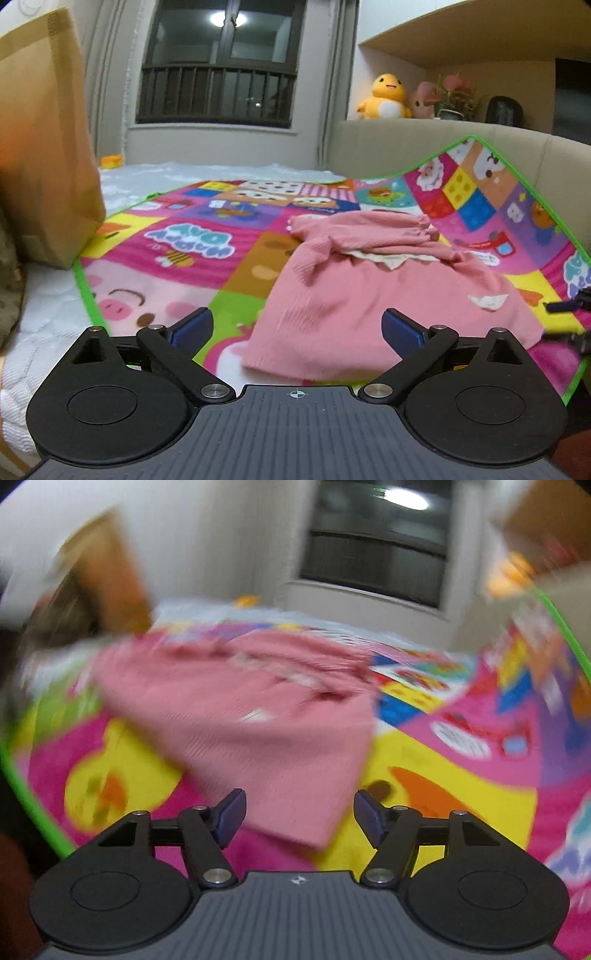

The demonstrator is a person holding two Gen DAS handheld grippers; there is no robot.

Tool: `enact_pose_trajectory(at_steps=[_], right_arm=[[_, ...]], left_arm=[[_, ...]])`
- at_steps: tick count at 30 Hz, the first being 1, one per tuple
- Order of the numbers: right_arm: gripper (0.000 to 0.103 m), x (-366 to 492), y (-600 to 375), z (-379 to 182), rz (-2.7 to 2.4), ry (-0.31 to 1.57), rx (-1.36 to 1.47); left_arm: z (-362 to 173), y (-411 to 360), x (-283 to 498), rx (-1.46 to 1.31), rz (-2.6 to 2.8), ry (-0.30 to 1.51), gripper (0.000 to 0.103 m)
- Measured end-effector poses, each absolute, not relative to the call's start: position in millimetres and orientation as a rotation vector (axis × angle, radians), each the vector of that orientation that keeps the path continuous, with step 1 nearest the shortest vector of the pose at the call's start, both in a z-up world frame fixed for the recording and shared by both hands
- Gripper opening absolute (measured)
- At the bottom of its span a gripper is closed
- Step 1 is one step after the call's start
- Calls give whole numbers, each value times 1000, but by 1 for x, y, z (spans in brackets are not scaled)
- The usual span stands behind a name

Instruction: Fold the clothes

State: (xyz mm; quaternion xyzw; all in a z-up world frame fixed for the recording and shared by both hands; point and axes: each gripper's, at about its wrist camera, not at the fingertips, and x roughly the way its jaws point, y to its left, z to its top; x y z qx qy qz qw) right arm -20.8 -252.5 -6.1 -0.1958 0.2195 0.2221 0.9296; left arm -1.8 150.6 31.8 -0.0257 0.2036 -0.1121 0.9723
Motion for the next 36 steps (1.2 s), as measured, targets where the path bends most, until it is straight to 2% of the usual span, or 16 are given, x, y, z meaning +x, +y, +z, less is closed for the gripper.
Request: enact_pose_trajectory(at_steps=[3,5,6,16,18,19,21,22,23,24,27,31,36], right_arm=[[62,-28,-228,-21,474,416,-566],[26,-18,-224,-23,486,440,-538],[20,-14,-227,-22,478,454,-511],[19,-20,-290,-17,404,587,-325],[21,-18,-303,-7,384,595,-246],[26,-17,-309,-1,372,590,-211],[44,-6,-316,16,356,560,-147],[58,0,-317,24,349,540,-123],[63,7,-319,32,341,520,-99],[64,17,-317,37,342,508,-79],[79,52,-305,52,347,493,-19],[85,103,-285,62,344,492,54],[85,165,-246,58,349,519,-17]], left_arm=[[29,139,8,-29,-247,418,101],[27,128,13,-14,-287,416,101],[25,123,17,-17,-311,418,101],[-17,97,24,-15,-404,593,101],[-12,99,19,-24,-424,609,101],[-6,102,17,-40,-442,609,101],[8,106,17,-47,-461,580,101],[17,107,21,-47,-455,561,101],[25,108,26,-50,-448,547,101],[31,108,34,-55,-435,536,101],[47,106,67,-68,-368,520,101],[54,102,123,-106,-268,561,101],[48,92,172,-79,-286,604,101]])
